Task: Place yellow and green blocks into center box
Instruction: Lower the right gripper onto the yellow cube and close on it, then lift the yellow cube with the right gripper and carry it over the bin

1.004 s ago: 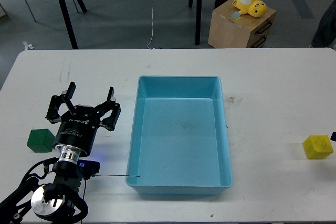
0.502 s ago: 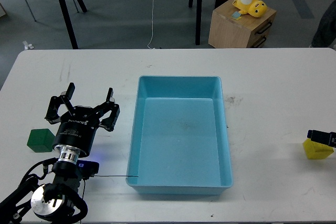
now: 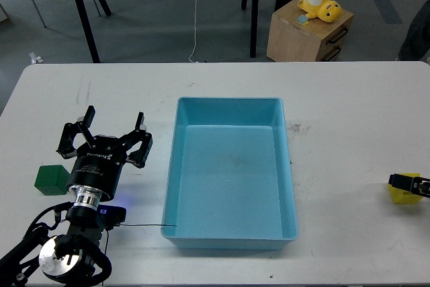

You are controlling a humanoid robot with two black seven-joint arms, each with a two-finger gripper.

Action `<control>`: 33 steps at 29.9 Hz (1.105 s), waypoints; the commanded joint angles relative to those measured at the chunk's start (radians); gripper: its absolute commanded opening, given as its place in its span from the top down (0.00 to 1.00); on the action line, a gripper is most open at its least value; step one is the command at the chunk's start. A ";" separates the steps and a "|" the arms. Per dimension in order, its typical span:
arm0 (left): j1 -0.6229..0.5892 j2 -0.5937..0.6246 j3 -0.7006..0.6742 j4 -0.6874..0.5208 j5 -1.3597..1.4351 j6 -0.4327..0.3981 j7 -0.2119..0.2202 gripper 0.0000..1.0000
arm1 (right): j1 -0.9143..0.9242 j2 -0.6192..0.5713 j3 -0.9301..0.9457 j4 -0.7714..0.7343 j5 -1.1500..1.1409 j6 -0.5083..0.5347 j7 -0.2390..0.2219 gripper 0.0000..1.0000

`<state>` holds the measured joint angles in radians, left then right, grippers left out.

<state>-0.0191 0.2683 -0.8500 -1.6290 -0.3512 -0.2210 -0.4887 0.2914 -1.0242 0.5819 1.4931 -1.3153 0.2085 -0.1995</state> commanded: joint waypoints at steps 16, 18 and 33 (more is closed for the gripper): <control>-0.001 -0.001 0.000 0.000 0.000 0.000 0.000 0.00 | 0.038 0.030 0.038 -0.024 0.005 -0.024 0.052 1.00; 0.001 0.000 0.000 0.000 0.000 0.000 0.000 0.00 | 0.055 0.029 0.068 -0.024 0.004 -0.056 0.096 1.00; -0.001 0.000 0.000 0.000 0.000 0.000 0.000 0.00 | 0.376 -0.045 0.101 -0.054 -0.224 -0.075 0.606 1.00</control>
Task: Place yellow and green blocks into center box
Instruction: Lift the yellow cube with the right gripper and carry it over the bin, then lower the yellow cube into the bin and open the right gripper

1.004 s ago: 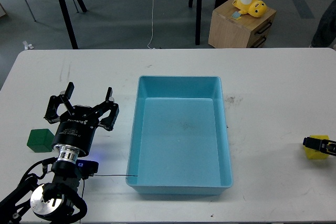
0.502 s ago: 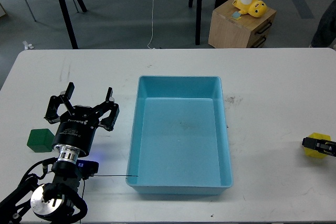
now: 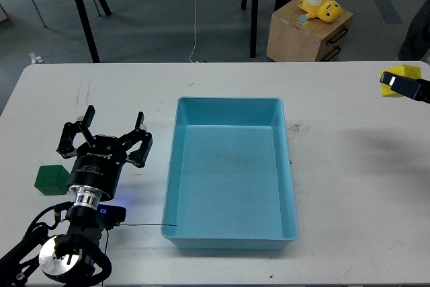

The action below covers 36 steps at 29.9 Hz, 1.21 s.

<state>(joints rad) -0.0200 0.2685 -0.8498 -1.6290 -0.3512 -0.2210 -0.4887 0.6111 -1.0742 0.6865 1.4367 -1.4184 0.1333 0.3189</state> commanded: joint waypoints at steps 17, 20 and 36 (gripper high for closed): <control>-0.001 0.000 0.000 0.008 0.000 0.000 0.000 0.00 | 0.375 0.304 -0.336 -0.034 -0.735 0.005 0.170 1.00; -0.001 0.000 0.000 0.008 0.000 0.000 0.000 0.00 | 0.436 0.388 -0.412 -0.093 -0.734 0.005 0.170 1.00; -0.001 0.000 0.000 0.008 0.000 0.000 0.000 0.00 | 0.550 0.772 -0.693 -0.324 -0.737 0.006 0.170 0.99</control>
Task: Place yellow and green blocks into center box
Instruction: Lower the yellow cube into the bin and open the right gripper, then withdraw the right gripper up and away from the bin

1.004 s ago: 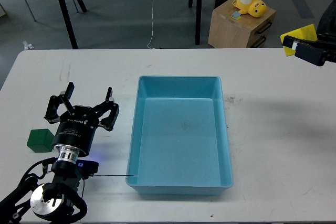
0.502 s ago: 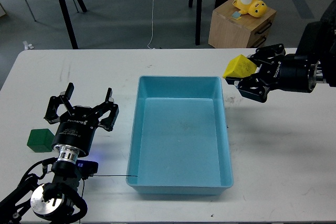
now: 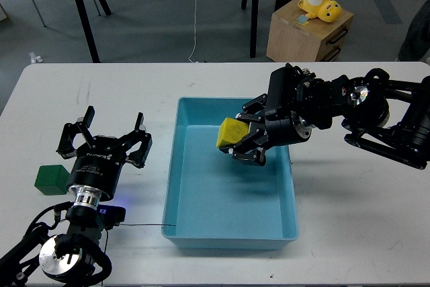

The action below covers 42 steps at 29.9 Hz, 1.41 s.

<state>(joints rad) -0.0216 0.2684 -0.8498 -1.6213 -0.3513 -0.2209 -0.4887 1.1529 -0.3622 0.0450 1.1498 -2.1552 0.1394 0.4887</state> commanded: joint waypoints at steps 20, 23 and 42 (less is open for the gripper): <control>-0.004 0.000 -0.003 0.000 0.000 0.000 0.000 0.00 | -0.021 0.266 -0.159 -0.228 0.075 0.002 0.000 0.21; -0.004 0.000 -0.003 0.000 0.000 0.000 0.000 0.00 | -0.021 0.232 -0.149 -0.219 0.185 -0.003 0.000 0.03; -0.104 0.025 -0.014 0.000 0.247 0.043 0.000 0.00 | -0.091 -0.052 0.465 -0.125 0.455 -0.012 0.000 0.02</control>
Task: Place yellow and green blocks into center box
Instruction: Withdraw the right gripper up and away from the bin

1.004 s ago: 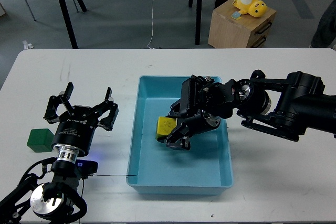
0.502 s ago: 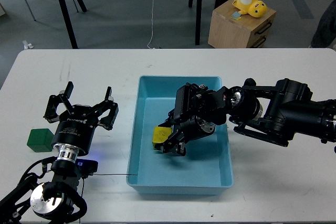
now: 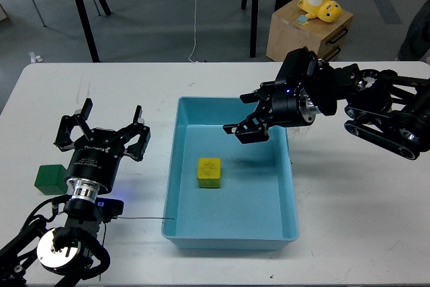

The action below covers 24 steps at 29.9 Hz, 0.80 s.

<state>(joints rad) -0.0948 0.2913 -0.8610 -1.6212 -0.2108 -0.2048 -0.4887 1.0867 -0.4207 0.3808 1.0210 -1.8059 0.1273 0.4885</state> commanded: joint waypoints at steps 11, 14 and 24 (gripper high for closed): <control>-0.270 0.173 0.013 0.253 0.162 0.364 0.000 0.00 | -0.154 -0.027 0.386 0.235 0.583 -0.018 0.000 0.02; -0.269 0.238 0.013 0.258 0.194 0.262 0.000 0.00 | -0.272 -0.075 0.492 0.327 0.634 -0.020 -0.050 0.02; -0.261 0.350 0.002 0.259 1.066 0.139 0.000 0.14 | -0.842 -0.171 0.863 0.603 0.672 -0.021 -0.087 0.01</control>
<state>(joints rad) -0.3563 0.6148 -0.8586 -1.3622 0.5611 -0.0752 -0.4886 0.4095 -0.5835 1.1300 1.5535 -1.1416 0.1072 0.4007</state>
